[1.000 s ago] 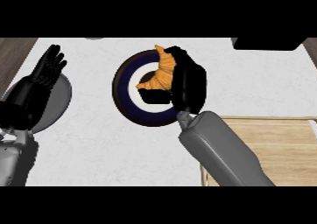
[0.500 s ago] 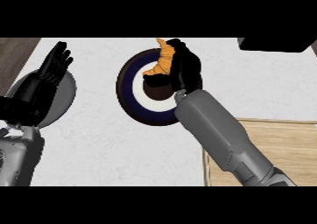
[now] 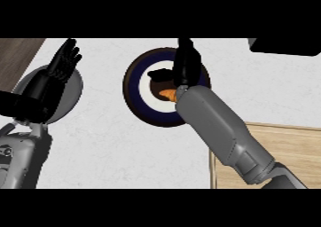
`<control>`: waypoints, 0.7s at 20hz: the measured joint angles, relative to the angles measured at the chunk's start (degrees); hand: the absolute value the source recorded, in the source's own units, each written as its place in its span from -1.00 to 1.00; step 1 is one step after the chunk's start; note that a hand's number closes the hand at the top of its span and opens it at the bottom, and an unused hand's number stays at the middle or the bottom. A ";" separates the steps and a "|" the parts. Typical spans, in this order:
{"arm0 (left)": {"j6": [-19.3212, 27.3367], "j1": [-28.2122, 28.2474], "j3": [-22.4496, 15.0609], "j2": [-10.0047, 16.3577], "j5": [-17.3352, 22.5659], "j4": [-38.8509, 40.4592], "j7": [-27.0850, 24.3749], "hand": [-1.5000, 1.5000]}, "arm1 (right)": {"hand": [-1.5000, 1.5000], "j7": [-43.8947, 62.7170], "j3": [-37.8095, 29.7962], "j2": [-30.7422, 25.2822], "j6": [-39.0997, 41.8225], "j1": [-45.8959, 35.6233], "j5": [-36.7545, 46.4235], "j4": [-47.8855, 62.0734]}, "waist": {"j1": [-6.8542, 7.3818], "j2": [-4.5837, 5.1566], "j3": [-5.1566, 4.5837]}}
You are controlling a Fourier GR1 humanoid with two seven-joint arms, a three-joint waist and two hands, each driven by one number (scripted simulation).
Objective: Pick the croissant from the tray and place it in the plate
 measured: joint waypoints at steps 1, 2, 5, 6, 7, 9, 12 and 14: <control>0.05 -0.34 0.01 -0.10 0.03 0.04 0.20 0.00 | -1.00 -2.04 -0.64 -0.01 -1.27 -0.07 -1.22 -0.03 | 0.00 0.05 0.01; -0.15 -0.23 0.21 0.13 0.06 0.22 0.06 0.00 | -1.00 -3.60 -1.12 -0.03 -2.58 -0.26 -2.43 -0.07 | -0.02 0.03 0.02; -0.20 0.41 0.43 0.28 -0.09 0.04 -0.22 0.00 | -1.00 -8.86 -2.52 -0.10 -5.96 0.50 -6.78 -1.73 | -0.19 -0.09 0.03; -0.29 0.28 0.48 0.32 0.02 -0.07 0.05 0.00 | -1.00 -10.80 -2.91 -0.11 -6.77 1.08 -8.56 -2.71 | -0.25 -0.13 0.04; -0.48 0.34 0.89 0.53 0.28 0.16 -0.05 0.00 | -1.00 -12.91 -3.43 -0.11 -7.33 1.87 -10.47 -3.92 | -0.45 -0.16 0.05; -0.66 0.16 1.51 1.02 0.70 -0.38 0.98 0.00 | -1.00 -16.27 -4.72 -0.09 -7.98 2.34 -13.91 -5.06 | -0.99 -0.36 0.05; -0.18 1.22 2.01 1.14 0.50 -1.44 1.58 0.00 | -1.00 -21.75 -6.64 -0.08 -8.91 5.81 -18.39 -8.62 | -2.27 -0.79 0.03; -0.14 1.36 2.21 1.04 0.29 -1.04 1.39 0.00 | -1.00 -25.47 -7.54 -0.08 -8.87 8.37 -21.50 -10.34 | -2.98 -0.96 0.01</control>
